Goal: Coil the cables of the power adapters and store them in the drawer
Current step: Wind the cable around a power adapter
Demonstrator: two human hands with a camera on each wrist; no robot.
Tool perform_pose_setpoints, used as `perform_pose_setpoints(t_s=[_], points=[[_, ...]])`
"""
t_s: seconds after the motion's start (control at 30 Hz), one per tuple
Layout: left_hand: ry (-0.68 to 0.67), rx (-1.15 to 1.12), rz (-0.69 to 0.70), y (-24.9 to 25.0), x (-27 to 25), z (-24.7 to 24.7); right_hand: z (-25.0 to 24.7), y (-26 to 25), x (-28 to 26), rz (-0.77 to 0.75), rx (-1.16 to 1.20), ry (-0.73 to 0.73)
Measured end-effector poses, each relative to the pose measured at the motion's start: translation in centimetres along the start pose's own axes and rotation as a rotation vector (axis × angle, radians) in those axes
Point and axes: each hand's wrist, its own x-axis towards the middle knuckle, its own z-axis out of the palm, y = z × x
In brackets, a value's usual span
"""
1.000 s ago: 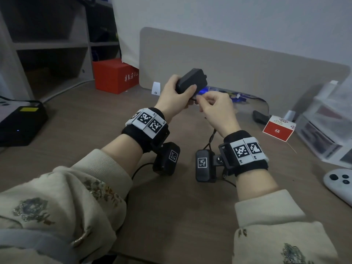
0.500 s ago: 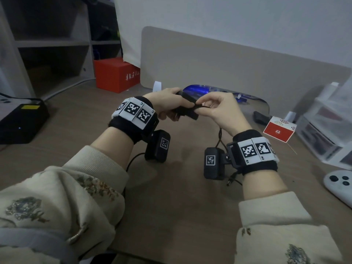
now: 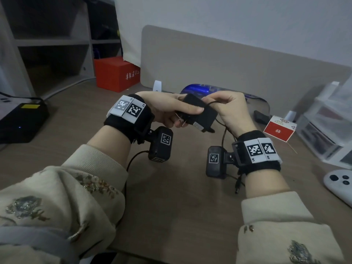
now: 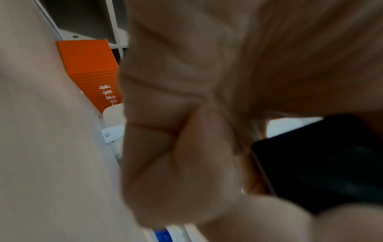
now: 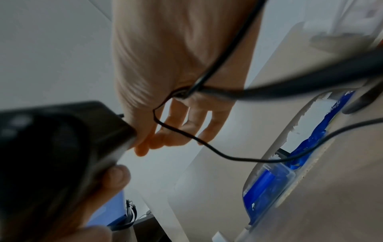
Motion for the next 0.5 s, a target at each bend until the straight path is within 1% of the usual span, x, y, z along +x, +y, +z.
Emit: perform_pose_setpoints(t_s=[0.1,0.17,0.23,0.27,0.33,0.4,0.43,0.5], points=[[-0.077,0.087,-0.013,0.4,0.1,0.7,0.2,0.2,0.0,0.029,-0.062,0.024],[-0.089,0.044,0.012,0.4,0.3,1.1,0.2,0.5,0.1,0.046,-0.07,0.052],[-0.021,-0.094,0.056,0.4,0.4,1.4,0.3,0.6,0.3,0.062,-0.027,0.04],[0.031,-0.169,0.076,0.5,0.5,1.5,0.3,0.5,0.5,0.1,0.036,0.02],[0.13,-0.286,0.101,0.7,0.6,1.6,0.6,-0.4,0.6,0.212,0.278,-0.018],[0.199,-0.351,0.111,1.0,0.8,1.8,0.6,-0.4,0.5,0.212,0.374,-0.057],[0.219,-0.367,0.107,1.2,0.8,2.0,0.7,-0.4,0.3,0.212,0.372,-0.102],[0.241,-0.395,0.095,1.6,0.9,2.3,0.6,-0.1,0.1,0.211,0.285,-0.113]])
